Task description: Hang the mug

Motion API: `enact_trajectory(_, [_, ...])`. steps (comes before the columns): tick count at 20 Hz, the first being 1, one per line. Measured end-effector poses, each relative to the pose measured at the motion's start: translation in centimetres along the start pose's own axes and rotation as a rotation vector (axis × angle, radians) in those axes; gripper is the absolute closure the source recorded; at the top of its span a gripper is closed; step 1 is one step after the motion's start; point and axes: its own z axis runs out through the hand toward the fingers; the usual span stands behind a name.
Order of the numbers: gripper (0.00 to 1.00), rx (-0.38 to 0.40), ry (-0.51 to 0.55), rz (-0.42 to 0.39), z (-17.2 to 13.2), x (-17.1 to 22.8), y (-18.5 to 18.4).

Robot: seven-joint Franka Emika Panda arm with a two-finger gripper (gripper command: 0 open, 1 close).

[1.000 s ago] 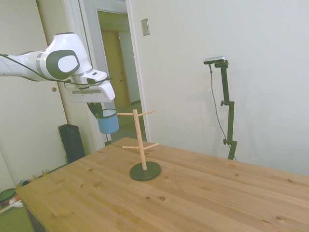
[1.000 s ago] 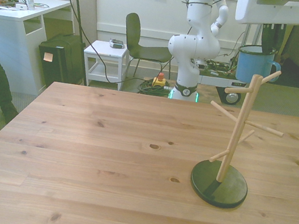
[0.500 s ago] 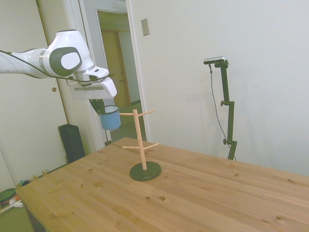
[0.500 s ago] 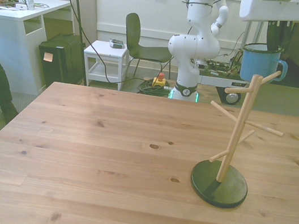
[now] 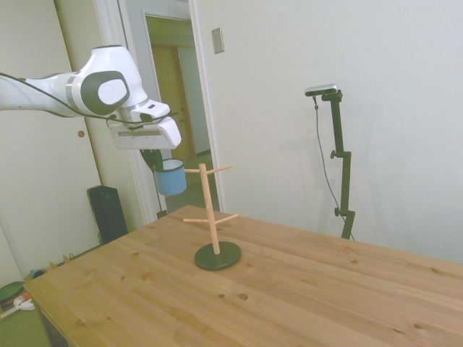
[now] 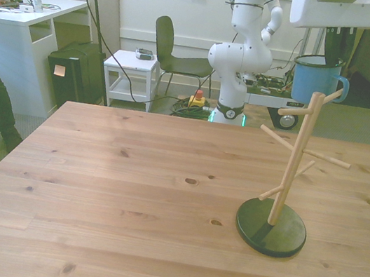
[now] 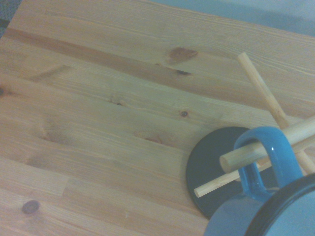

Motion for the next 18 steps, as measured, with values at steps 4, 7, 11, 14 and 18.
enact_trajectory(4, [1.00,0.000,0.001,0.013,0.2,1.0,0.2])
enact_trajectory(7, [1.00,-0.002,-0.002,0.018,0.6,1.6,0.2])
enact_trajectory(11, [1.00,-0.008,-0.010,0.024,1.3,2.1,0.3])
enact_trajectory(14, [1.00,-0.010,-0.011,0.029,1.4,2.3,0.5])
enact_trajectory(18, [1.00,-0.015,-0.015,0.037,1.8,2.7,0.9])
